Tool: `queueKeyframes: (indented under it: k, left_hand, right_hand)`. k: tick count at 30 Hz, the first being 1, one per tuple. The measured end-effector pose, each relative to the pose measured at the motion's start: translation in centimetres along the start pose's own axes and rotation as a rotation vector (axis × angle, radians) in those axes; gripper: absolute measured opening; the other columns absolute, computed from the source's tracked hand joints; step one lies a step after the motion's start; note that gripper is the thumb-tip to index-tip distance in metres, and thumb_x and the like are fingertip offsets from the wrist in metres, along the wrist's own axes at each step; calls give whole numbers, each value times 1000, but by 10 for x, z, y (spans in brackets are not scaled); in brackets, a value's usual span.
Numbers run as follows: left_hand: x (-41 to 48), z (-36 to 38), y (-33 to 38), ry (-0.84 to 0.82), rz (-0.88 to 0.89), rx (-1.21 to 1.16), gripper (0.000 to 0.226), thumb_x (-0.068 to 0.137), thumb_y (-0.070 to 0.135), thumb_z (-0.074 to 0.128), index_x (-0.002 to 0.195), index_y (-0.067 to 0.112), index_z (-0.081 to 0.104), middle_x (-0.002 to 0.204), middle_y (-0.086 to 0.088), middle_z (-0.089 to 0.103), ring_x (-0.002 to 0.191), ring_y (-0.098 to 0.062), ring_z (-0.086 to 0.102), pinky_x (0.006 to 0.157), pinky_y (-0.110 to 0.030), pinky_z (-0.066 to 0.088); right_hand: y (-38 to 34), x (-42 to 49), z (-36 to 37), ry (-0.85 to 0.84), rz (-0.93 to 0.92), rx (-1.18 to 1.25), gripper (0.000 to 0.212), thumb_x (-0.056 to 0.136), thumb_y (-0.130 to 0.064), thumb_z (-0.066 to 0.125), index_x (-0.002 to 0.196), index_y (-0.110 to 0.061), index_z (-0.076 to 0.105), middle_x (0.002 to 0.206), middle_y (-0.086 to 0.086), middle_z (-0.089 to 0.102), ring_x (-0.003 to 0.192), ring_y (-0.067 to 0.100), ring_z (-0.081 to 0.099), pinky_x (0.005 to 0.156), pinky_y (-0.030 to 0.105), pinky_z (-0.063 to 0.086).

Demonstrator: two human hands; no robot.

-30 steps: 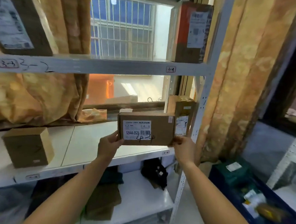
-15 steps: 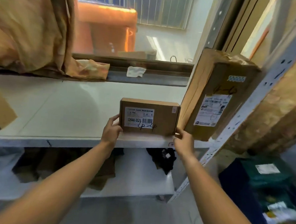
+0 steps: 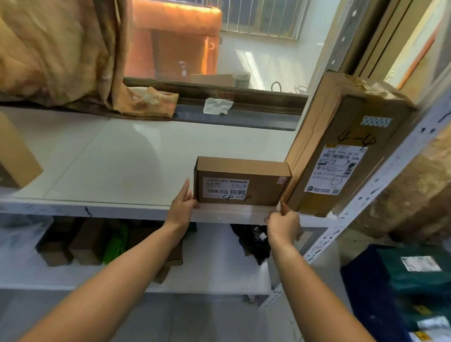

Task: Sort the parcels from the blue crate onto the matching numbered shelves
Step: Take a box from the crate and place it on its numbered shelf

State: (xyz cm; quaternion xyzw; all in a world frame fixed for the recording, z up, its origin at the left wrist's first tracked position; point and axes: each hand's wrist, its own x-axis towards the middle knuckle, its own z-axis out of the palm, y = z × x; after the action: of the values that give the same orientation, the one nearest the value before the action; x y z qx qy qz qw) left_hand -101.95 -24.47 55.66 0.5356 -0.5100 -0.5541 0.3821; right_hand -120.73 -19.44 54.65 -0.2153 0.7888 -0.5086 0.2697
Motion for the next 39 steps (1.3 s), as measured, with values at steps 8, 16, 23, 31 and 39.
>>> queueKeyframes:
  k: [8, 16, 23, 31, 39]
  left_hand:
    - [-61, -60, 11, -190, 198, 1069, 67, 97, 21, 36, 151, 22, -3, 159, 4, -8, 147, -14, -4, 120, -32, 2]
    - [-191, -238, 204, 157, 352, 1397, 63, 99, 35, 34, 151, 27, -1, 159, 7, -5, 147, -17, 4, 118, -32, 12]
    - [-366, -449, 309, 606, 221, 1329, 59, 101, 33, 29, 151, 13, 5, 160, -5, -1, 147, -21, 6, 117, -34, 13]
    - [-525, -600, 273, 793, 12, 1279, 61, 102, 30, 30, 151, 10, -1, 159, -6, -6, 148, -18, -4, 119, -30, 2]
    - [-599, -684, 163, 908, -265, 1135, 56, 102, 31, 31, 151, 13, 11, 160, -6, 4, 147, -19, 8, 119, -31, 7]
  right_hand:
    - [-19, -69, -14, -359, -748, -903, 24, 95, -15, 45, 109, -14, 65, 107, 6, 67, 92, 17, 62, 74, 25, 51]
    - [-254, -239, 14, -381, -1463, -1009, 60, 90, -22, 50, 145, -13, 31, 153, 6, 30, 144, 25, 21, 119, 40, 19]
    - [-412, -453, 46, -372, -1611, -918, 57, 95, -36, 45, 145, -10, 32, 151, 9, 32, 140, 28, 28, 114, 42, 28]
    - [-411, -640, 114, -573, -1761, -712, 34, 89, -27, 51, 122, -16, 53, 123, 8, 58, 108, 29, 55, 91, 40, 48]
    - [-330, -770, 224, -884, -1835, -824, 57, 95, -35, 46, 146, -11, 33, 151, 11, 35, 136, 30, 38, 110, 39, 34]
